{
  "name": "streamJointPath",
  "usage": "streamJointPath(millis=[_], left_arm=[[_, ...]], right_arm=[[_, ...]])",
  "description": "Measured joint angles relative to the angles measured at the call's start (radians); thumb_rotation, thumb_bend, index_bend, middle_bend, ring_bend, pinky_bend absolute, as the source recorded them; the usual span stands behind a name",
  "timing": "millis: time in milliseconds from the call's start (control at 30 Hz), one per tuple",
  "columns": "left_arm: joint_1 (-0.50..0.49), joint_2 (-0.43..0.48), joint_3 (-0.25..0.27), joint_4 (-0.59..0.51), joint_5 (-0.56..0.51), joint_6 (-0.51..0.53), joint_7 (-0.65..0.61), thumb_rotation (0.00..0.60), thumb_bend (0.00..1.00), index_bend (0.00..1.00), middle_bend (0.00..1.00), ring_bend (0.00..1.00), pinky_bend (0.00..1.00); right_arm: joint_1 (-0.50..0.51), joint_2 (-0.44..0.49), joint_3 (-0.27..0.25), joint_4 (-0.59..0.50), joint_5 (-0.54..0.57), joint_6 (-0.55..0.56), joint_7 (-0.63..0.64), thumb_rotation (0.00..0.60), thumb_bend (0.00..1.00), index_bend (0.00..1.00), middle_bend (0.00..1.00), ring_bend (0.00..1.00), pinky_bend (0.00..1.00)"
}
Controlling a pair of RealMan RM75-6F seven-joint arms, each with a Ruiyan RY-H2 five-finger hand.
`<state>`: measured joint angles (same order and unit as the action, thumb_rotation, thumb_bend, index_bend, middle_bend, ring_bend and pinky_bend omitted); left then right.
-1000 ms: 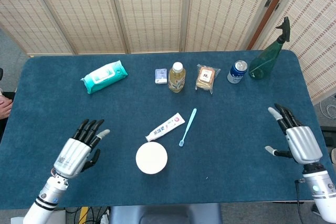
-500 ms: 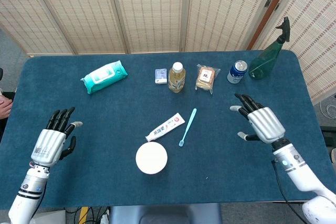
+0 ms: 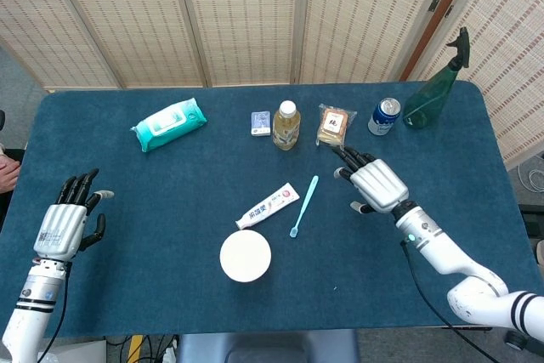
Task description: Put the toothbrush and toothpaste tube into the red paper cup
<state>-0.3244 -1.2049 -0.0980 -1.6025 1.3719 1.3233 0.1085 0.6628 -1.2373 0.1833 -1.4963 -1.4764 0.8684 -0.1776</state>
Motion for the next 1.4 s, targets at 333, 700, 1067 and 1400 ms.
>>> streamJointPath(millis=[333,700,1067,1400], left_arm=[[0.001,0.017,0.013,0.037,-0.001,-0.045,-0.045,0.600,0.60,0.29,0.00,0.00,0.00],[-0.003,-0.010,0.012,0.140,-0.014,-0.073,-0.079,0.600,0.60,0.29,0.00,0.00,0.00],[0.006,-0.022,0.005,0.168,-0.030,-0.071,-0.070,0.600,0.60,0.31,0.00,0.00,0.00],[0.007,-0.029,0.005,0.182,-0.035,-0.081,-0.067,0.600,0.60,0.31,0.00,0.00,0.00]], right_arm=[[0.098,-0.088,-0.017,0.103,0.004,-0.087,-0.041,0.600,0.14,0.35,0.00,0.00,0.25],[0.179,-0.206,-0.074,0.303,-0.068,-0.127,0.085,0.600,0.16,0.37,0.00,0.00,0.25],[0.251,-0.283,-0.140,0.454,-0.167,-0.121,0.193,0.600,0.20,0.39,0.00,0.00,0.25],[0.284,-0.362,-0.193,0.582,-0.212,-0.095,0.266,0.600,0.22,0.41,0.00,0.00,0.25]])
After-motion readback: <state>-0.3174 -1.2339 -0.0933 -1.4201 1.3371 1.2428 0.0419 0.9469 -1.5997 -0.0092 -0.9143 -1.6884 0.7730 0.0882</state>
